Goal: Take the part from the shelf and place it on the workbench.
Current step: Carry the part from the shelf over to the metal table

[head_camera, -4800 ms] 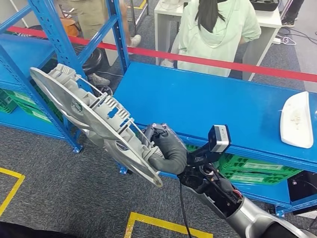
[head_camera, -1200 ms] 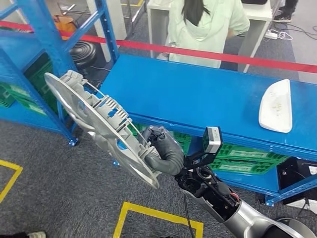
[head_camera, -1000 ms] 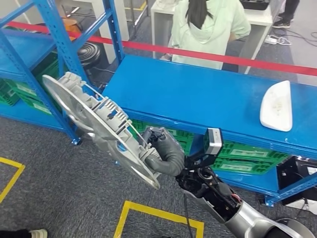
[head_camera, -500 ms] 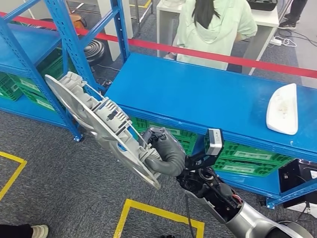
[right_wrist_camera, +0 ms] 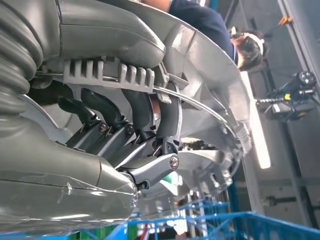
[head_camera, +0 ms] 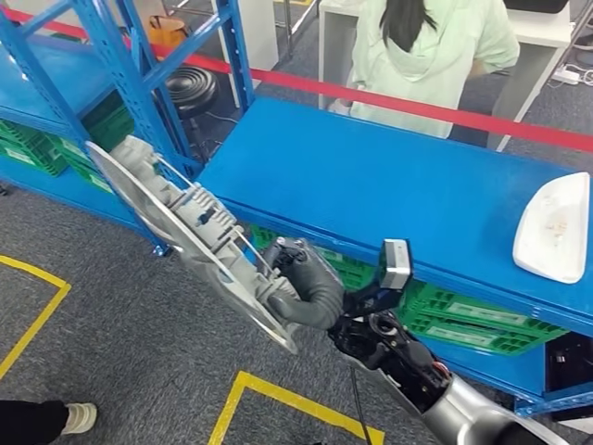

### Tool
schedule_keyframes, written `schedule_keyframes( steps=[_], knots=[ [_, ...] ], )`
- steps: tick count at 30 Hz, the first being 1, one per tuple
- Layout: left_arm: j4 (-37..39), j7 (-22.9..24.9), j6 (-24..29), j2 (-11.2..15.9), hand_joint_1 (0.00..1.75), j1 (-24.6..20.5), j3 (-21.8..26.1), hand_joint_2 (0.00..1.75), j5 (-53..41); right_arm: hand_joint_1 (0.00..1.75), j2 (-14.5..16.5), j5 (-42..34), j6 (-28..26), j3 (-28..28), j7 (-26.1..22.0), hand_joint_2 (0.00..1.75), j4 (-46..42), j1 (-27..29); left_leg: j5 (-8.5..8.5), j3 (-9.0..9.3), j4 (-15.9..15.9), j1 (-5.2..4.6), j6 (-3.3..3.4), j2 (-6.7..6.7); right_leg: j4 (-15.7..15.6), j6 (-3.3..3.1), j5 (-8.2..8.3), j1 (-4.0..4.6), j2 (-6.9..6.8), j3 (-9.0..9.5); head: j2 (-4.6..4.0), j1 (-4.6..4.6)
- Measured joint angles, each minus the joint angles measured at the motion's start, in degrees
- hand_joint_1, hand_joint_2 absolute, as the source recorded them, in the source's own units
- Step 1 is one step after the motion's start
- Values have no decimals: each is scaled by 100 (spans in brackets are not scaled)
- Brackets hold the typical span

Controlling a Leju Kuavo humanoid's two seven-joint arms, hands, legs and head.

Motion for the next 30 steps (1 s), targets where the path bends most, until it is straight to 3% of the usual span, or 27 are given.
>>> schedule_keyframes(
  steps=[2,3,4,5,7,8,10,12,13,15,17,18,19,20,22,24,25,27,29,30],
  knots=[
    [0,-1,0,2,0,-1,0,175,4,175,0,-1,1,1,-2,175,4,3,-274,-479,815,-21,9,99,0,-39,-20,56,-120,4,0,-47],
    [0,-1,0,2,0,6,0,175,6,175,0,-1,1,2,-2,175,8,6,-273,-617,997,-33,27,111,0,-55,-29,86,-178,10,0,-54],
    [0,-1,0,1,0,14,0,175,8,175,0,-1,3,2,-2,175,12,8,-147,-624,921,-51,61,118,0,-67,-37,114,-234,21,0,-56],
    [0,-4,0,1,0,20,0,175,13,175,0,-2,9,2,-1,175,15,9,69,-518,627,-78,108,135,0,-77,-45,139,-289,37,0,-55],
    [0,-28,1,15,0,20,0,175,39,175,2,-8,37,4,-1,175,19,5,493,-130,-234,-162,223,288,-14,-85,-52,168,-392,81,0,-50],
    [0,-51,2,23,0,15,0,175,64,175,3,-13,68,6,-4,175,25,1,610,3,-544,-201,269,368,-26,-78,-53,173,-431,100,0,-44],
    [0,-93,16,39,0,10,1,175,121,175,15,-20,145,13,-15,175,50,-6,661,52,-731,-255,324,419,-57,-36,-44,166,-508,128,0,-41],
    [0,-109,41,49,0,19,2,175,175,175,43,-21,224,19,-29,175,87,-23,727,60,-803,-253,359,325,-64,27,-40,157,-555,141,0,-47],
    [0,-110,53,54,0,25,2,175,203,175,57,-20,260,23,-37,175,107,-36,765,75,-839,-232,373,272,-11,57,-86,154,-501,125,0,-42],
    [0,-109,69,54,0,34,3,175,253,175,70,-28,320,32,-52,175,146,-59,828,102,-895,-187,392,176,414,102,-360,146,-281,-47,0,-4],
    [0,-102,99,55,0,33,7,175,304,175,79,-38,380,41,-67,175,207,-65,839,90,-893,-185,408,66,1230,128,-769,137,-130,-386,0,49],
    [0,-94,116,55,0,34,9,175,326,175,82,-40,404,46,-70,175,242,-64,840,85,-886,-186,409,-2,1531,137,-872,133,-111,-510,0,69],
    [0,-82,137,55,0,38,11,175,348,175,88,-40,425,50,-74,175,282,-64,840,83,-876,-186,409,-79,1643,139,-866,130,-103,-546,0,86],
    [0,-68,152,55,0,43,13,175,363,175,95,-40,439,52,-77,175,317,-65,837,84,-862,-187,404,-157,1465,133,-727,126,-90,-445,0,102],
    [0,-42,178,54,0,53,15,175,382,175,120,-40,449,53,-84,175,376,-77,824,83,-831,-183,381,-299,608,103,-340,112,46,0,0,136],
    [0,-22,198,58,0,48,16,175,385,175,159,-38,451,59,-95,175,423,-115,819,35,-787,-180,330,-394,-10,66,-175,105,226,289,0,141],
    [0,-15,208,62,0,51,17,175,385,175,178,-38,450,62,-102,175,443,-135,823,5,-780,-170,296,-434,-94,45,-194,111,271,321,0,138],
    [1,-11,221,79,0,68,17,175,384,175,206,-37,450,66,-111,175,475,-158,833,-30,-787,-153,228,-500,-122,-11,-175,119,180,319,0,140],
    [2,-20,223,89,0,80,17,175,384,175,236,-33,452,66,-122,175,506,-169,729,-115,-617,-158,172,-337,-178,-75,-155,93,66,350,0,101],
    [2,-24,223,97,0,77,17,175,383,175,252,-24,456,65,-132,175,525,-178,588,-247,-351,-162,147,-192,-204,-98,-148,78,-1,363,0,64]
  ],
)
